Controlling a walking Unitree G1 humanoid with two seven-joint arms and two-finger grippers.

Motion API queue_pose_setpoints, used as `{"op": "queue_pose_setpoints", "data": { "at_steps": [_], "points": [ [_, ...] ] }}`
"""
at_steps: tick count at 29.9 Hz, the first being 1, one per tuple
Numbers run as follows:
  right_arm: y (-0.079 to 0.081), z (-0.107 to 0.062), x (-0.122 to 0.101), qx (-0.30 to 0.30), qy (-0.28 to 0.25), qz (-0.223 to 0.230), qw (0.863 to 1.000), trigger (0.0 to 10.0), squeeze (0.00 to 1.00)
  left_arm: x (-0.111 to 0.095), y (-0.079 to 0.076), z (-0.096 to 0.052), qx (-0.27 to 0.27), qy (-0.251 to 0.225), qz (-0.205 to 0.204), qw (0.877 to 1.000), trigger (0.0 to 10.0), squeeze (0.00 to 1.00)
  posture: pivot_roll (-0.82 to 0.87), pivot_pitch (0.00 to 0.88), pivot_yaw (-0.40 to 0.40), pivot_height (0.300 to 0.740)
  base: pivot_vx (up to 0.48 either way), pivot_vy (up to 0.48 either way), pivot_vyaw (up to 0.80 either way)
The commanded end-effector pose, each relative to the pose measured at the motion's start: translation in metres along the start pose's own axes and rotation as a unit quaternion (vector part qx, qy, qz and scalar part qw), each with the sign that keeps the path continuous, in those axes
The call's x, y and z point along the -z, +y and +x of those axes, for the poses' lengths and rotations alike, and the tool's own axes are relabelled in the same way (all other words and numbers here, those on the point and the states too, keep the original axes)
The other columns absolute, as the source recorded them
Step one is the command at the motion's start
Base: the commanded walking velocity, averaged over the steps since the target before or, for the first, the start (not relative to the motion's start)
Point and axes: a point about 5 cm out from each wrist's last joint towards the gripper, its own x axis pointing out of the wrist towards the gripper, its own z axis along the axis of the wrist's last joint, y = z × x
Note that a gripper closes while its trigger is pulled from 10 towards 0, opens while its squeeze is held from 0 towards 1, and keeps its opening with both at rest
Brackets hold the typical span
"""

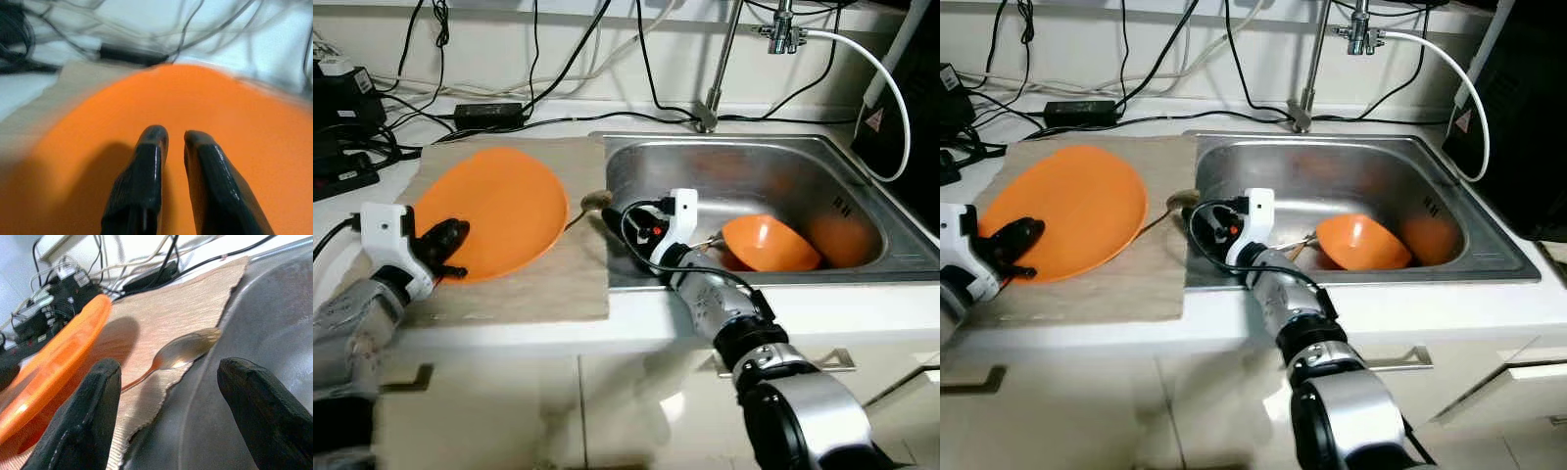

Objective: Kitchen organization

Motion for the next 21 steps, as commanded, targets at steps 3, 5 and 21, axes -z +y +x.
{"op": "queue_pose_setpoints", "data": {
  "at_steps": [3, 5, 21],
  "points": [
    [-0.031, -0.037, -0.047, 0.197, -0.115, -0.331, 0.915, 10.0, 0.0, 0.007, -0.026, 0.008, -0.001, -0.004, 0.025, 1.0, 10.0, 0.0, -0.01, 0.0, 0.0, 0.74, 0.0, 0.0, 0.0],
    [-0.031, -0.036, -0.047, 0.198, -0.115, -0.331, 0.915, 10.0, 0.0, 0.007, -0.027, 0.008, 0.0, -0.005, 0.024, 1.0, 10.0, 0.0, -0.01, 0.0, 0.0, 0.74, 0.0, 0.0, 0.0],
    [-0.022, -0.042, -0.038, 0.189, -0.131, -0.334, 0.914, 10.0, 0.0, 0.01, -0.023, 0.005, -0.018, -0.018, 0.028, 0.999, 10.0, 0.0, 0.0, 0.0, 0.0, 0.74, 0.0, 0.0, 0.0]
  ]
}}
